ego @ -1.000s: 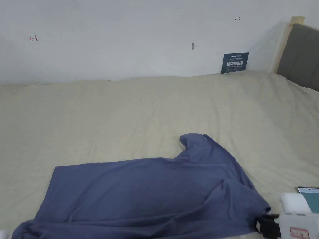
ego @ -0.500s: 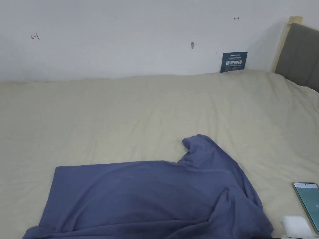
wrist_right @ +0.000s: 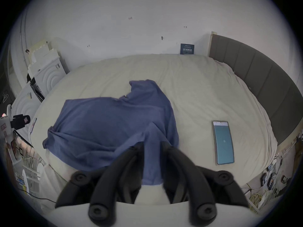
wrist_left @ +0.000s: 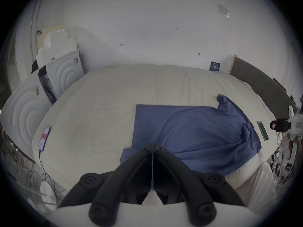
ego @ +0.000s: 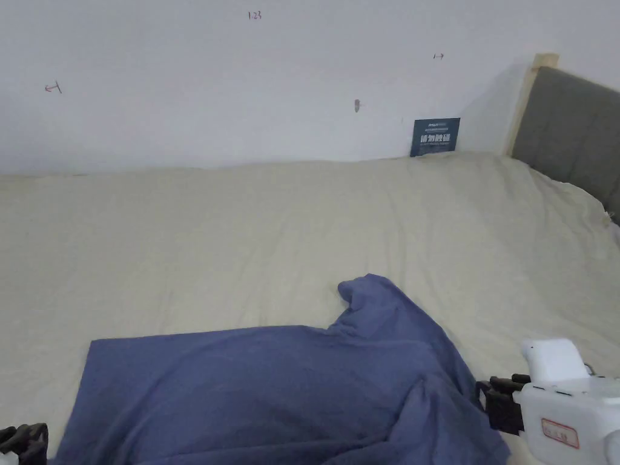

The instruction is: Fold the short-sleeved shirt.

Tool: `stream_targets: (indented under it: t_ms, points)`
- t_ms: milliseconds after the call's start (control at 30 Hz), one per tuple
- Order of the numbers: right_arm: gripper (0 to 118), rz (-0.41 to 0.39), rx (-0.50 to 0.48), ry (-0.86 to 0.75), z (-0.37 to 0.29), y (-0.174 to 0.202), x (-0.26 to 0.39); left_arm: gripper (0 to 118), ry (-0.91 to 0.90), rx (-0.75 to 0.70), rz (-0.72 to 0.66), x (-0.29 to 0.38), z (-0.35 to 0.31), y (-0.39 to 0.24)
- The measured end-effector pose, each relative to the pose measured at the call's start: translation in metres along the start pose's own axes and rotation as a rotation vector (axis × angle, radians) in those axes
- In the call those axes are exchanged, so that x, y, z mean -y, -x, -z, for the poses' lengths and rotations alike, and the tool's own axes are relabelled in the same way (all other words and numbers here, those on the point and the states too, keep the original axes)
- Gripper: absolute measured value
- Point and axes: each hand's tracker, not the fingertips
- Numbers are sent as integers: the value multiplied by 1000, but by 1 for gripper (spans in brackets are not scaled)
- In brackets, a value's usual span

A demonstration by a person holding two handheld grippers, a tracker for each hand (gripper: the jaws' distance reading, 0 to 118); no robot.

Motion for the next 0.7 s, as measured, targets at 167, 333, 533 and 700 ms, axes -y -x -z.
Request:
stream_targets:
  t_ms: [167,333,533,700]
  points:
    - [6,13,-9,-31,21,1,-33,0,-4,30,6,-22,20,-17]
    - [5,-5,-1,-6,74,-6,-82,0,3,72,30,-44,60,-27]
    - [16,11,12,85,172,-24,-135,0,37,96,16,-56,96,-33]
    - [99,11,22,231,244,-36,-150,0,76,83,-27,-52,121,-22]
